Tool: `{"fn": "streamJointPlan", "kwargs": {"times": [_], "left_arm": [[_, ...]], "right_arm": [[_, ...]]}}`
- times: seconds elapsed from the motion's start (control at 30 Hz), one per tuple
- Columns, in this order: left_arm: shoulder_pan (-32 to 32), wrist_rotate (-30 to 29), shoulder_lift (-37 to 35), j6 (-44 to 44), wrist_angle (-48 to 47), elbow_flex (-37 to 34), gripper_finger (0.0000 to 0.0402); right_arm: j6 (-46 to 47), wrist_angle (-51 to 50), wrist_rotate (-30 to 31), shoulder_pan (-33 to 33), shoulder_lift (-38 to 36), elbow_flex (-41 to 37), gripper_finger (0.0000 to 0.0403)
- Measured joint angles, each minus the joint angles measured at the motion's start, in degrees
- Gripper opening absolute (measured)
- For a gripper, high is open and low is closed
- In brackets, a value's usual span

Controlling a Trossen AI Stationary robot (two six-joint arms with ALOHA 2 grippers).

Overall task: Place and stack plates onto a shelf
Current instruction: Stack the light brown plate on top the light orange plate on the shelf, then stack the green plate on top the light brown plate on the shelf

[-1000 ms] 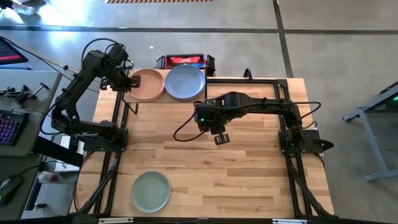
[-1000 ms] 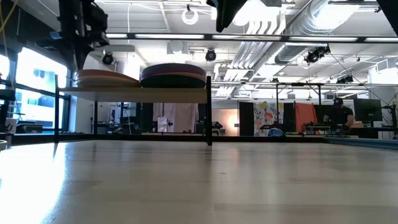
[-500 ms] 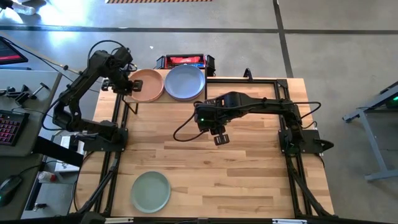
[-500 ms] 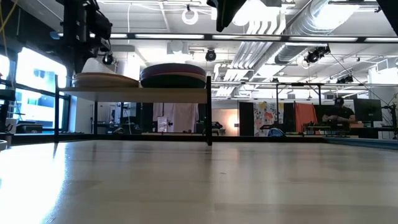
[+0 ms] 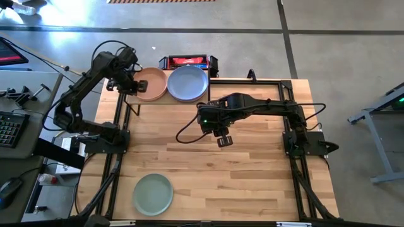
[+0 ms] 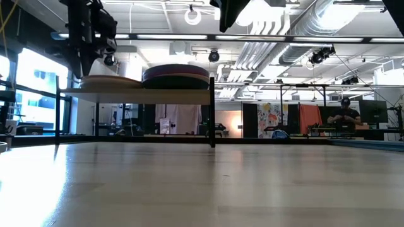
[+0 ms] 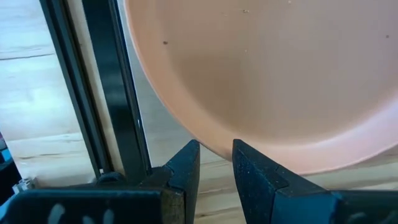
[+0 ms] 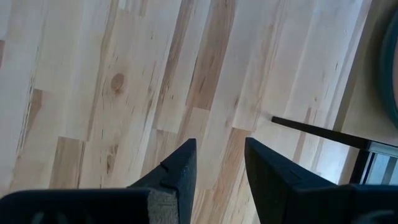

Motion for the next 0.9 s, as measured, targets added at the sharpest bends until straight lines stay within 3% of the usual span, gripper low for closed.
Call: {"fn": "streamJointPlan", "kwargs": {"times": [0.37, 0.7, 0.9], "left_arm": [[0.0, 0.9, -1.6, 0.6, 0.0, 5.6, 0.008], [-0.1, 1.0, -1.6, 0.7, -1.5, 5.8, 0.008], [-1.6, 6.8, -3.0, 3.3, -7.1, 5.7, 0.008]], "right_arm": [[1.5, 0.1, 0.0, 0.0, 0.0, 0.0, 0.0115], [3.0, 0.1, -0.3, 0.1, 0.0, 0.0, 0.0115], [5.9, 0.1, -1.2, 0.1, 0.0, 0.0, 0.0115]]}}
